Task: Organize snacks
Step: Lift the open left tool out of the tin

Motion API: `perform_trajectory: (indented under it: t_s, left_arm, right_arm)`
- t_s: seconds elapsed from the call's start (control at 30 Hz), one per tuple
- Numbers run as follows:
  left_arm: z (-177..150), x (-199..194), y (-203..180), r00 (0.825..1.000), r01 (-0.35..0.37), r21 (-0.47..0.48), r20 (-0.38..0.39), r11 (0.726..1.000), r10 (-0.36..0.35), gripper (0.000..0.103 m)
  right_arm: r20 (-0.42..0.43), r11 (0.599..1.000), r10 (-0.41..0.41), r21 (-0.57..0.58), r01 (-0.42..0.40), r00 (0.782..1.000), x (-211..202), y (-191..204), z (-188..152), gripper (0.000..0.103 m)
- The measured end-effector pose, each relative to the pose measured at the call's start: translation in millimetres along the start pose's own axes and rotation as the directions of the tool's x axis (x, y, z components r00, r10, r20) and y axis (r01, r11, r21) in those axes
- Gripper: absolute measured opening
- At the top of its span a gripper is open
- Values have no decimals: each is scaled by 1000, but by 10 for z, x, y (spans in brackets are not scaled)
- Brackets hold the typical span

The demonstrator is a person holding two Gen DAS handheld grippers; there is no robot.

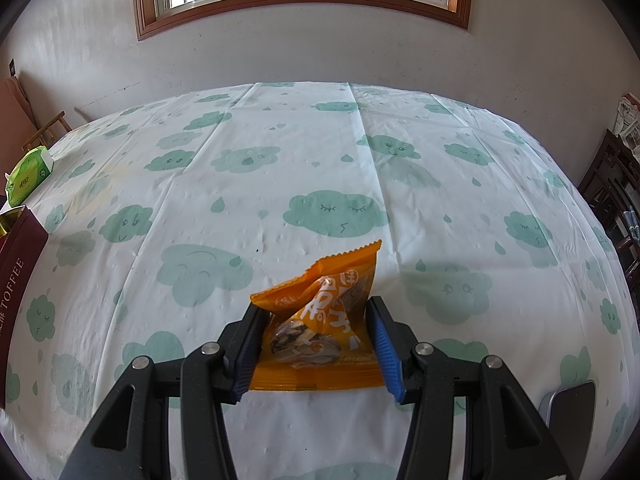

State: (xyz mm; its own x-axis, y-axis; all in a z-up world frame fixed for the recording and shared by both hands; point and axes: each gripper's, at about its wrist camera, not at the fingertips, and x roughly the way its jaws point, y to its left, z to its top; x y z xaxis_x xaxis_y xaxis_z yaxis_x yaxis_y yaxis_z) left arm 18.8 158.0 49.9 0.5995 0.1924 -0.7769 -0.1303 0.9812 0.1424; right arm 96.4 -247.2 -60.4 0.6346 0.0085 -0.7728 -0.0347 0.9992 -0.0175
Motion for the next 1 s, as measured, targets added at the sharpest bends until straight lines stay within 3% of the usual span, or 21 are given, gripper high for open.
perform_trajectory:
  t_s: [0.43,1.0]
  left_arm:
    - [-45,-147,-1,1000,-17,-22,23,1000,18,71]
    - [-224,-42,57,998,-57,-30,8,998,57,73]
  right_arm:
    - [0,1000,-4,-3,4,1000,-11,6,3,50]
    - [-33,998,-54,33,55,998,-1,41,35,50]
